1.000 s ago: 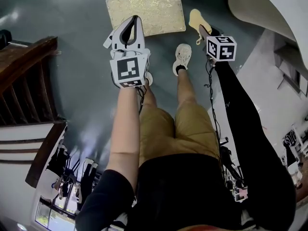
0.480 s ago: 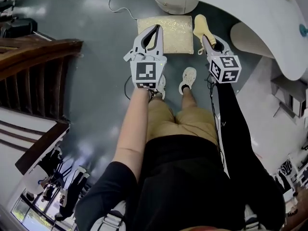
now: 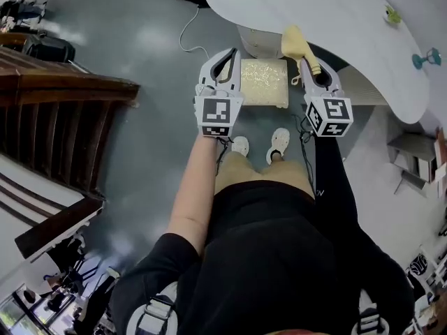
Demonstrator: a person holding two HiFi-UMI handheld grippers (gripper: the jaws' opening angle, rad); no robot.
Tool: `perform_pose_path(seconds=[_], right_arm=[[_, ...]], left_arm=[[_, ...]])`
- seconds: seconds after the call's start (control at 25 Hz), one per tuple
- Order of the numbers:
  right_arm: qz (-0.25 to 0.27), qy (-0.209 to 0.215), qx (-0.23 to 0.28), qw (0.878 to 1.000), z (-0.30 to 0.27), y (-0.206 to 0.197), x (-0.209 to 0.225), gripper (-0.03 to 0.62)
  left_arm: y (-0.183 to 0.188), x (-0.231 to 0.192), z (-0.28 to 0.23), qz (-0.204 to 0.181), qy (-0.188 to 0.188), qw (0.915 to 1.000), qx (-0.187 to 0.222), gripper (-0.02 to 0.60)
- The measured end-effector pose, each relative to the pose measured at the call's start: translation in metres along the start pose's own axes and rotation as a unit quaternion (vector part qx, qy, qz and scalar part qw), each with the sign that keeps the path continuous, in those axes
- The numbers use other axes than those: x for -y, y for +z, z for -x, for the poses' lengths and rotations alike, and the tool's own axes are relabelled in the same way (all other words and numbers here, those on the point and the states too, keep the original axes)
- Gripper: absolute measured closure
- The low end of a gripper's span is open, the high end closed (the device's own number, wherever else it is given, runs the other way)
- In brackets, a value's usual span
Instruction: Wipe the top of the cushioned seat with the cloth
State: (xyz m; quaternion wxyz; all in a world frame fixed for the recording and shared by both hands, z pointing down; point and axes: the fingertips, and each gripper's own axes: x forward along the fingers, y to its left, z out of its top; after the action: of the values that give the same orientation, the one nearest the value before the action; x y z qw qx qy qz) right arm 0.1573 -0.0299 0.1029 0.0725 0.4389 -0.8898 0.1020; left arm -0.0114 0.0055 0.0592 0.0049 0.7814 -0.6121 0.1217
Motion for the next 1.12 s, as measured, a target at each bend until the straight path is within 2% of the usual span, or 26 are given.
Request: perform_pose_path(seconds=[0.24, 0.36, 0.48, 1.12], right_arm=[[0.041, -0.017, 0.047, 0.998, 0.019, 0.050, -0.014, 0.533], [0.064, -0.042, 0.060, 0.995, 0.027, 0.067, -0.016, 0.533], [0.076, -0.048, 0.070, 0.993, 0.031, 0.079, -0.018, 0.533], [0.088, -0.051, 0.076, 0.992, 0.030, 0.094, -0.010, 0.533]], left_arm=[[0.040, -0.011, 0.021, -0.017, -0.007, 0.9991, 0.039, 0.575], [0.051, -0.019, 0.026, -0.025, -0.006, 0.9983, 0.051, 0.575], [0.062, -0.022, 0.028, -0.029, -0.007, 0.9976, 0.063, 0.574], [0.086, -0.026, 0.022, -0.038, -0.017, 0.9951, 0.089, 0.575]])
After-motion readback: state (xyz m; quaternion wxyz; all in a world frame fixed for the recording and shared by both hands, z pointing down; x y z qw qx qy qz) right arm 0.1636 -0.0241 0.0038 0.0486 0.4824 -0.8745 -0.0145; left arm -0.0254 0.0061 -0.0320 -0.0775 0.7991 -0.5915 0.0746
